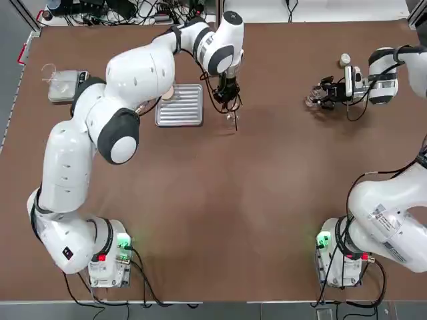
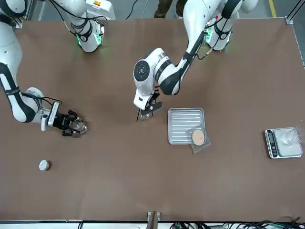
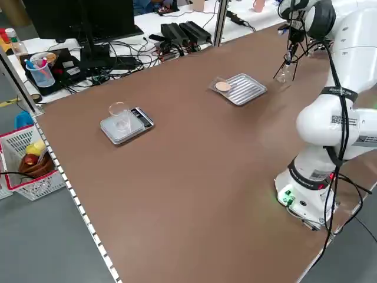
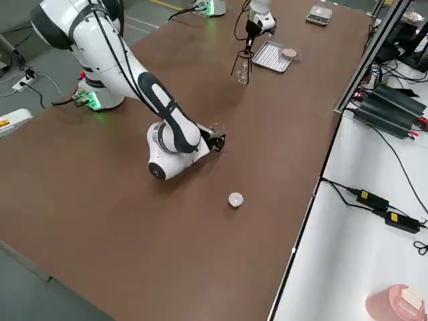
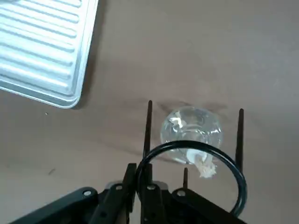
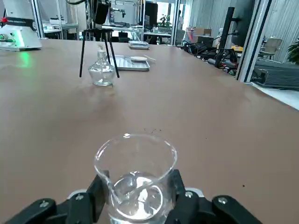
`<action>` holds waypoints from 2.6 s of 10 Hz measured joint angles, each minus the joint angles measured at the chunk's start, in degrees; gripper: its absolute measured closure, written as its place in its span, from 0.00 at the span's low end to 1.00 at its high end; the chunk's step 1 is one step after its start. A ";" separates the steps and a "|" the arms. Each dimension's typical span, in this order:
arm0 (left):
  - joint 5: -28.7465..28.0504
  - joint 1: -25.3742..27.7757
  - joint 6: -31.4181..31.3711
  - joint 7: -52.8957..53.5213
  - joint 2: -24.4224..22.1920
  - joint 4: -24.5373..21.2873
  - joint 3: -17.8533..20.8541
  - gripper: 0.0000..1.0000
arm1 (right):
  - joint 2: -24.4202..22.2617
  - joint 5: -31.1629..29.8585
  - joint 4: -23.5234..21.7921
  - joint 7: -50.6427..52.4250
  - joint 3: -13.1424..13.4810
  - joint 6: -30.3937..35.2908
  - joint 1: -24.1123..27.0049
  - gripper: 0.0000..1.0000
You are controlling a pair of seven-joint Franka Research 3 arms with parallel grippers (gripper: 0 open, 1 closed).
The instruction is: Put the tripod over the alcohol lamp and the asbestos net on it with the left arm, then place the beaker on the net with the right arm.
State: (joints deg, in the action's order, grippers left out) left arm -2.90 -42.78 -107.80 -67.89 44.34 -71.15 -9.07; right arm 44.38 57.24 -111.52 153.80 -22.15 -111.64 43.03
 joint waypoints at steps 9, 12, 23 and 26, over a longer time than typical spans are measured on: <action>0.12 -0.17 -0.27 0.00 1.50 0.16 0.10 0.92 | -0.25 -0.05 -0.06 -0.17 0.22 0.00 0.00 0.41; 0.12 -0.20 -0.38 0.00 1.52 0.18 0.10 0.91 | -0.25 -0.06 -0.06 -0.17 0.23 0.00 0.00 0.41; 0.13 -0.13 -0.84 -0.14 1.62 0.41 0.11 0.76 | -0.25 -0.09 -0.11 -0.19 0.65 0.00 0.00 0.41; 0.14 -0.12 -0.85 -0.38 1.61 0.57 0.11 0.65 | -0.25 -0.09 -0.11 -0.20 0.65 0.01 0.00 0.41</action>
State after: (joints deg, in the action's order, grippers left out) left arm -2.76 -42.91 -108.65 -68.26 45.96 -70.58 -8.96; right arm 44.13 57.15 -111.63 153.60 -21.50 -111.63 43.03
